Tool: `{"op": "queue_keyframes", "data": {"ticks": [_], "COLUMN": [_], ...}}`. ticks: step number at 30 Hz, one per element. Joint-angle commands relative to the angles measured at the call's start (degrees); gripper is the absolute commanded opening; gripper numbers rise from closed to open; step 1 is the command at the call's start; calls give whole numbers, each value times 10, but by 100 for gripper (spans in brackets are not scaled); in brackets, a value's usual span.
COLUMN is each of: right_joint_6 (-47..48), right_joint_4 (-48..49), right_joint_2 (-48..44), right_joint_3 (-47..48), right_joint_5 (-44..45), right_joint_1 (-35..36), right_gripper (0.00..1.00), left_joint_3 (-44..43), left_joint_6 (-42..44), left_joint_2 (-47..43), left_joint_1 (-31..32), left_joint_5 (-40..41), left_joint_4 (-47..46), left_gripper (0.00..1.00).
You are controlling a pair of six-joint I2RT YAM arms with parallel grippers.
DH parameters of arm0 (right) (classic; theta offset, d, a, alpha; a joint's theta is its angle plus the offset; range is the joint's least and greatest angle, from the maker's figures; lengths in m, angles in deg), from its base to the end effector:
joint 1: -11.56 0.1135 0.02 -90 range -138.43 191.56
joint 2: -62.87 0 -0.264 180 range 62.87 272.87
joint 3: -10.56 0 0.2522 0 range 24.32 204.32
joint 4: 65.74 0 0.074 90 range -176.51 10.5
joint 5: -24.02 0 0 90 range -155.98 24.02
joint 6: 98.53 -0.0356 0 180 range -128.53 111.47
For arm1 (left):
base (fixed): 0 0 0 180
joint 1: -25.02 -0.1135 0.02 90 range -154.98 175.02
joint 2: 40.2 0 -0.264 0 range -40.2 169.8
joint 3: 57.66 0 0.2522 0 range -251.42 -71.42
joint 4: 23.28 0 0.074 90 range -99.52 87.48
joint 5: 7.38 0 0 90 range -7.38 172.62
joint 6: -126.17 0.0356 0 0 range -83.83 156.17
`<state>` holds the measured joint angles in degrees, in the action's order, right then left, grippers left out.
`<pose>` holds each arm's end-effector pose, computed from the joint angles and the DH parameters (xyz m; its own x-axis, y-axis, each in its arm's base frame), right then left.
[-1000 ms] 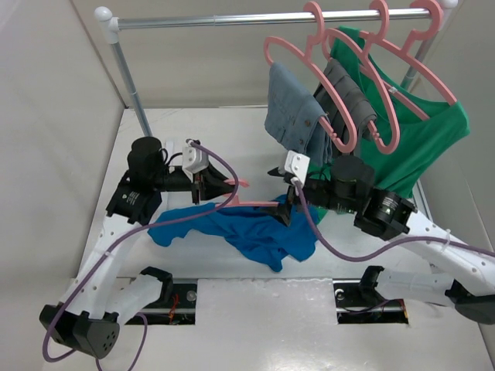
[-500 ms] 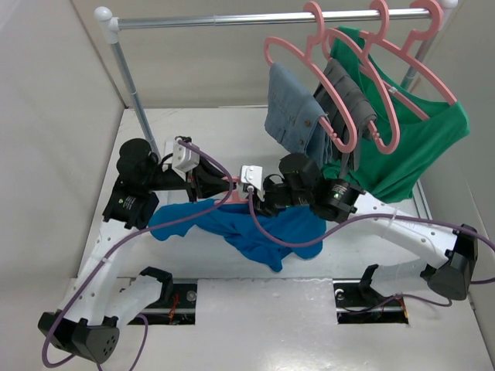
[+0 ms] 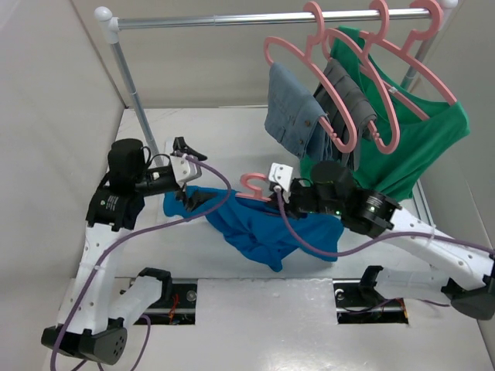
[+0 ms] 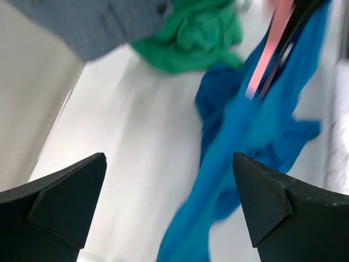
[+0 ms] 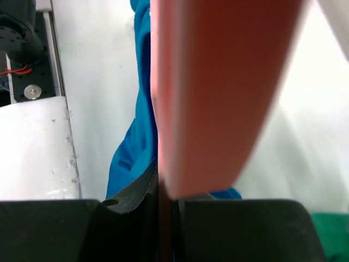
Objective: Place the t-shirt on the hanger
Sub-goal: Place tshirt on hanger
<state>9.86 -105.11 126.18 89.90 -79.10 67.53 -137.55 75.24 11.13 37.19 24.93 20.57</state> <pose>0.1296 0.2064 0.3760 0.0810 -0.4290 -0.8997 -0.9465 0.2497 -0.2043 0.1562 -0.0645 0.4157 0.3732 0.2641 -0.8894 0.8687 0.2372 0.4349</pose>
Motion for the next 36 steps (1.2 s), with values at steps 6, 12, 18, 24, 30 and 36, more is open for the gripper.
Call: {"op": "queue_keyframes", "data": {"ticks": [6, 12, 18, 24, 30, 36], "right_joint_6": [-21, -27, -33, -33, -39, -70], "right_joint_4": [-62, -121, -155, -196, -194, -162], "right_joint_2": [-73, -100, -120, -120, -114, -42], "right_joint_3": [25, 53, 71, 113, 126, 179], "right_joint_5": [14, 20, 34, 39, 39, 39], "right_joint_1": [1, 1, 1, 1, 1, 1], "right_gripper": [0, 0, 0, 0, 0, 0], "left_joint_3": [16, 31, 38, 57, 34, 20], "left_joint_6": [268, 316, 370, 370, 367, 219], "left_joint_2": [37, 56, 69, 79, 84, 1], "left_joint_1": [-28, -60, -100, -118, -145, -145], "left_joint_5": [94, 129, 137, 152, 94, 56], "left_joint_4": [232, 236, 265, 260, 260, 134], "left_gripper": [100, 33, 0, 0, 27, 100]}}
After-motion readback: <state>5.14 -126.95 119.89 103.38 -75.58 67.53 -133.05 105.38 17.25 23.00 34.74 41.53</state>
